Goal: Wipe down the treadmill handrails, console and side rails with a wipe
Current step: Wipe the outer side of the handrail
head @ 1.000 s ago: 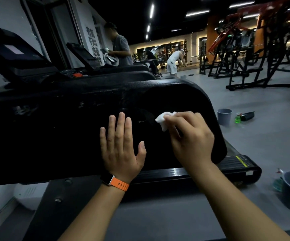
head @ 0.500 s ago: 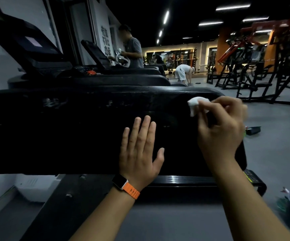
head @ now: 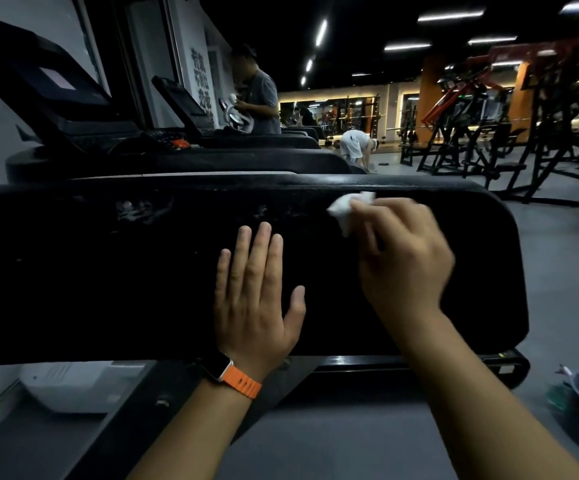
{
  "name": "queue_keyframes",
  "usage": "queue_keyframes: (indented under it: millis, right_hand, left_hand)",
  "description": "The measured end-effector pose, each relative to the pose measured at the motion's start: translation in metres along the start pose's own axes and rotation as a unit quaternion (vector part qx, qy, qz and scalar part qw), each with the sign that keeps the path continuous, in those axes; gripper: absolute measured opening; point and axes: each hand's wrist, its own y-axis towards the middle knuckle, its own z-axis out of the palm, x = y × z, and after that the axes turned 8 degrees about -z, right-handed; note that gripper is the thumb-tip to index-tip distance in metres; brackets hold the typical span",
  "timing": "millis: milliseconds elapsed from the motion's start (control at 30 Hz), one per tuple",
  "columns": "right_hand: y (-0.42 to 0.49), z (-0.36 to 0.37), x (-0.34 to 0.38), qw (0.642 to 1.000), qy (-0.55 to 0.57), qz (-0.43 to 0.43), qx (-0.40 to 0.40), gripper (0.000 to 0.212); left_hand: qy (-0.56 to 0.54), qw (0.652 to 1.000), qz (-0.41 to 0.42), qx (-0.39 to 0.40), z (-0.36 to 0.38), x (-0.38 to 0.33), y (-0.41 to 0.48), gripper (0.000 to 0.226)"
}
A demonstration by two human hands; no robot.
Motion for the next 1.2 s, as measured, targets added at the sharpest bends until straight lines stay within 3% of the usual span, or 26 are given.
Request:
queue_keyframes:
  millis: [133,300,367,500,733,933,1100,1200]
  right_hand:
    - [-0.011,-0.009,0.003,0.992,-0.009,0.124,-0.031,0.017]
    - [-0.001,0.012,0.041,1.0,0.0,-0.004,0.014,0.014]
    - [-0.004,0.001,0.023,1.0,-0.025,0.011,0.017,0.012]
    - [-0.011,-0.02,-0.004,0.99,-0.06,0.126,-0.015,0.012]
    - [0.018,0.013,0.037,1.0,-0.009,0.011,-0.009,0.014]
    - [-0.01,-0.02,-0.016,0.989,-0.034,0.137,-0.049,0.024]
    - [-0.006,0.005,0.028,1.0,0.007,0.003,0.02,0.019]
    - [-0.014,-0.007,0.009,0.999,0.006,0.044,0.009,0.022]
  left_hand:
    - [-0.009,1.0,0.003,-0.001,0.002,0.001,-0.001,0.064]
    - [-0.022,1.0,0.012,0.004,0.0,0.004,-0.005,0.065]
    - [-0.036,0.999,0.012,0.009,0.0,0.004,-0.006,0.065]
    - [-0.048,0.999,0.007,0.023,0.0,0.004,-0.008,0.067]
    - [-0.032,0.999,0.012,0.007,0.002,0.003,-0.011,0.066]
    - [-0.031,0.999,0.006,-0.019,0.009,0.002,-0.01,0.065]
    - [-0.017,1.0,0.01,-0.018,0.007,0.0,-0.007,0.064]
    - [-0.009,1.0,0.009,-0.02,0.008,0.0,-0.007,0.065]
